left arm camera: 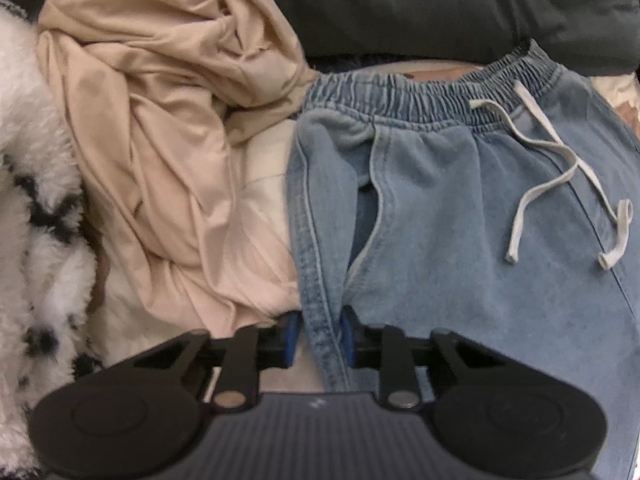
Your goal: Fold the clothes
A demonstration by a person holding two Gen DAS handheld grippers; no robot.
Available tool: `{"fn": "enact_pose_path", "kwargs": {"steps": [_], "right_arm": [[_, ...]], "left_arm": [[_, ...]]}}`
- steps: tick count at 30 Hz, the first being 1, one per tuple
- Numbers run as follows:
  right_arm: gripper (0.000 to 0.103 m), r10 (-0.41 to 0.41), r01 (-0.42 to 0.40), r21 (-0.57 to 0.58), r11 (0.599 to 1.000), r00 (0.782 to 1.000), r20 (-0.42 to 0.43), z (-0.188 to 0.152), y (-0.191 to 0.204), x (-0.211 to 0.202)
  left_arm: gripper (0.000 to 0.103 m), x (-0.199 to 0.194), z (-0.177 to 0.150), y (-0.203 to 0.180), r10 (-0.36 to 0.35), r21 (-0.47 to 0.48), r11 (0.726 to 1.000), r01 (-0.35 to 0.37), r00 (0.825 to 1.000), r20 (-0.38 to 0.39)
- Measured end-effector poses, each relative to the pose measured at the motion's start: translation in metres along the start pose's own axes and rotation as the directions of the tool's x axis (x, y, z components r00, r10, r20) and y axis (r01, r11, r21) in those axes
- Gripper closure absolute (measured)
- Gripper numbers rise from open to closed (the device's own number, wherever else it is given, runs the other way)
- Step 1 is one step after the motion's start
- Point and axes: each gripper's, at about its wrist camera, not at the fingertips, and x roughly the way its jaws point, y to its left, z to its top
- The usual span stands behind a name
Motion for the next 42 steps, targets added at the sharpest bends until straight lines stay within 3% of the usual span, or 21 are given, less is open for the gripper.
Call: {"fn": "enact_pose_path", "kwargs": {"steps": [5,10,12,14,25,35,42], "right_arm": [[0.086,-0.013,0.013,-0.044,0.999,1.0,0.002,-0.002,0.005,-0.001],[0.088,-0.072,0.072,-0.041,0.997,0.997,0.001,-0.002,0.008,-0.002],[0.088,-0.101,0.101,-0.032,0.994,0.995,0.0,-0.002,0.012,0.0],[0.088,-0.138,0.138,-0.047,0.989,0.99,0.003,-0.001,0.02,0.002],[0.087,-0.192,0.195,-0.075,0.978,0.98,0.047,-0.004,0.036,-0.008],[0.085,-0.198,0.215,-0.13,0.968,0.971,0.132,-0.011,0.058,-0.032],[0.084,-0.149,0.159,-0.149,0.976,0.986,0.075,-0.02,0.066,-0.016]], "left_arm": [[0.084,-0.005,-0.001,-0.003,0.027,0.011,1.0,-0.027,1.0,0.011],[0.075,-0.016,0.003,-0.002,0.074,0.038,0.997,-0.073,0.997,-0.015],[0.075,-0.023,0.005,-0.009,0.086,0.083,0.993,-0.086,0.996,0.005],[0.067,-0.037,0.003,-0.017,0.084,0.136,0.987,-0.09,0.995,0.043],[0.063,-0.082,0.002,-0.03,0.037,0.204,0.978,-0.053,0.996,0.083],[0.061,-0.087,-0.005,-0.04,-0.004,0.225,0.974,-0.015,0.996,0.084],[0.058,-0.086,-0.012,-0.047,-0.085,0.255,0.965,0.064,0.994,0.072]]}}
